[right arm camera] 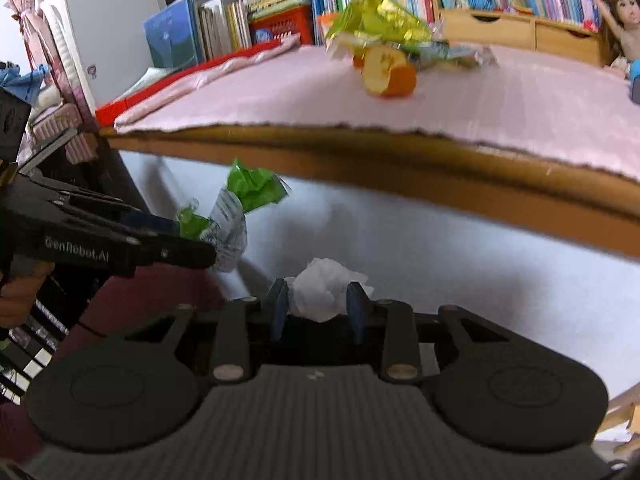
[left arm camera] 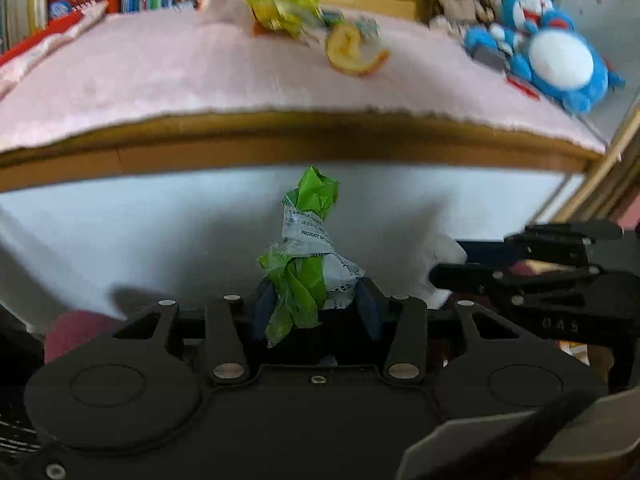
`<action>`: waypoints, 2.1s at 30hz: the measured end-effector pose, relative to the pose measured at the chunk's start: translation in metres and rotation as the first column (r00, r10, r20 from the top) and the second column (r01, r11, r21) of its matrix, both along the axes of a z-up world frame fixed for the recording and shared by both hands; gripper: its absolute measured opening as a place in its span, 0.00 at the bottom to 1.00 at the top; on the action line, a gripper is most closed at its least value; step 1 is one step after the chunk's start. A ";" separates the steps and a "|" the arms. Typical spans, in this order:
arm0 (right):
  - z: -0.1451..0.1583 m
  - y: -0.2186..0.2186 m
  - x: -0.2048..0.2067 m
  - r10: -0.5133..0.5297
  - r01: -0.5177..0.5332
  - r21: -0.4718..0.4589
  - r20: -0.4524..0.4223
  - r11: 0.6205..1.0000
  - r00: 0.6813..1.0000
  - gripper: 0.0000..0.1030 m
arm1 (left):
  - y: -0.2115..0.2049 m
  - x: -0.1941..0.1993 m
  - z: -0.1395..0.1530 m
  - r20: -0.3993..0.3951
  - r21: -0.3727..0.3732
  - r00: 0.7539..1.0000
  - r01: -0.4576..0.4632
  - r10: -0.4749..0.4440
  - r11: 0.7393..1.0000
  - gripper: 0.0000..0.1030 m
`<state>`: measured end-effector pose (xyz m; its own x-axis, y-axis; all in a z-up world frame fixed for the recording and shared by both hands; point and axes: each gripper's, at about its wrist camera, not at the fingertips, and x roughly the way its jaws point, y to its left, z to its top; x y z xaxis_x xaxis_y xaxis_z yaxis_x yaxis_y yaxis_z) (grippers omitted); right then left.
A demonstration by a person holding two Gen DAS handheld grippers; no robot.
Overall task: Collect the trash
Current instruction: 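Lower both held items into the black trash bag and open both tools, then raise both open tools back over the bed toward the gold foil bag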
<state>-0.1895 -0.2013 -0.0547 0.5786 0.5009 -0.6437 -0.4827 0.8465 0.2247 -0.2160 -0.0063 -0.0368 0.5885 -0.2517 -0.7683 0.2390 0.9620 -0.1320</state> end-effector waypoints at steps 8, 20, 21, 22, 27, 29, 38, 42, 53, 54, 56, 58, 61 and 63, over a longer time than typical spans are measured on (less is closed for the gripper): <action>-0.017 0.008 -0.007 0.044 -0.047 -0.036 -0.075 0.998 0.996 0.41 | -0.010 -0.004 -0.023 -0.115 0.055 0.992 0.058 -0.051 0.997 0.42; -0.020 0.010 -0.008 0.037 -0.040 -0.031 -0.093 0.999 0.995 0.64 | -0.018 -0.008 -0.035 -0.153 0.138 0.986 0.083 -0.061 0.987 0.62; -0.020 0.009 -0.007 0.033 -0.035 -0.026 -0.093 0.999 0.995 0.65 | -0.020 -0.007 -0.034 -0.142 0.148 0.988 0.081 -0.060 0.986 0.66; -0.019 0.008 -0.007 0.028 -0.030 -0.022 -0.092 0.999 0.995 0.65 | -0.020 -0.007 -0.033 -0.129 0.153 0.990 0.079 -0.060 0.985 0.67; -0.013 0.004 -0.004 -0.006 0.005 -0.018 -0.054 1.000 0.999 0.68 | -0.019 -0.004 -0.022 -0.068 0.164 0.996 0.060 -0.049 0.985 0.71; -0.009 0.002 -0.002 -0.021 0.021 -0.017 -0.027 1.000 0.999 0.68 | -0.019 -0.002 -0.015 -0.023 0.182 0.999 0.042 -0.039 0.982 0.72; 0.033 -0.019 0.022 -0.175 0.167 0.060 0.190 0.984 0.966 0.76 | -0.008 0.032 0.031 0.170 0.098 0.985 -0.050 0.033 0.994 0.78; 0.046 -0.016 0.041 -0.251 0.239 0.077 0.272 0.968 0.929 0.79 | 0.004 0.058 0.054 0.236 0.013 0.966 -0.107 0.101 0.994 0.80; 0.046 0.023 0.104 -0.280 0.275 0.061 0.313 0.959 0.907 0.81 | 0.039 0.171 0.090 0.279 -0.309 0.918 -0.194 0.283 0.931 0.84; 0.046 0.025 0.109 -0.282 0.278 0.059 0.312 0.959 0.907 0.81 | 0.043 0.184 0.088 0.258 -0.337 0.917 -0.210 0.304 0.918 0.84; 0.047 0.029 0.118 -0.286 0.283 0.056 0.312 0.958 0.906 0.81 | 0.049 0.206 0.086 0.227 -0.366 0.917 -0.231 0.328 0.901 0.79; 0.046 0.031 0.126 -0.287 0.286 0.049 0.303 0.957 0.909 0.81 | 0.053 0.225 0.086 0.204 -0.387 0.918 -0.243 0.339 0.890 0.69; 0.044 0.033 0.134 -0.286 0.285 0.045 0.285 0.957 0.915 0.81 | 0.052 0.249 0.086 0.229 -0.388 0.909 -0.243 0.348 0.889 0.66; 0.042 0.033 0.138 -0.288 0.286 0.046 0.270 0.957 0.919 0.81 | 0.046 0.261 0.087 0.238 -0.365 0.905 -0.253 0.352 0.896 0.61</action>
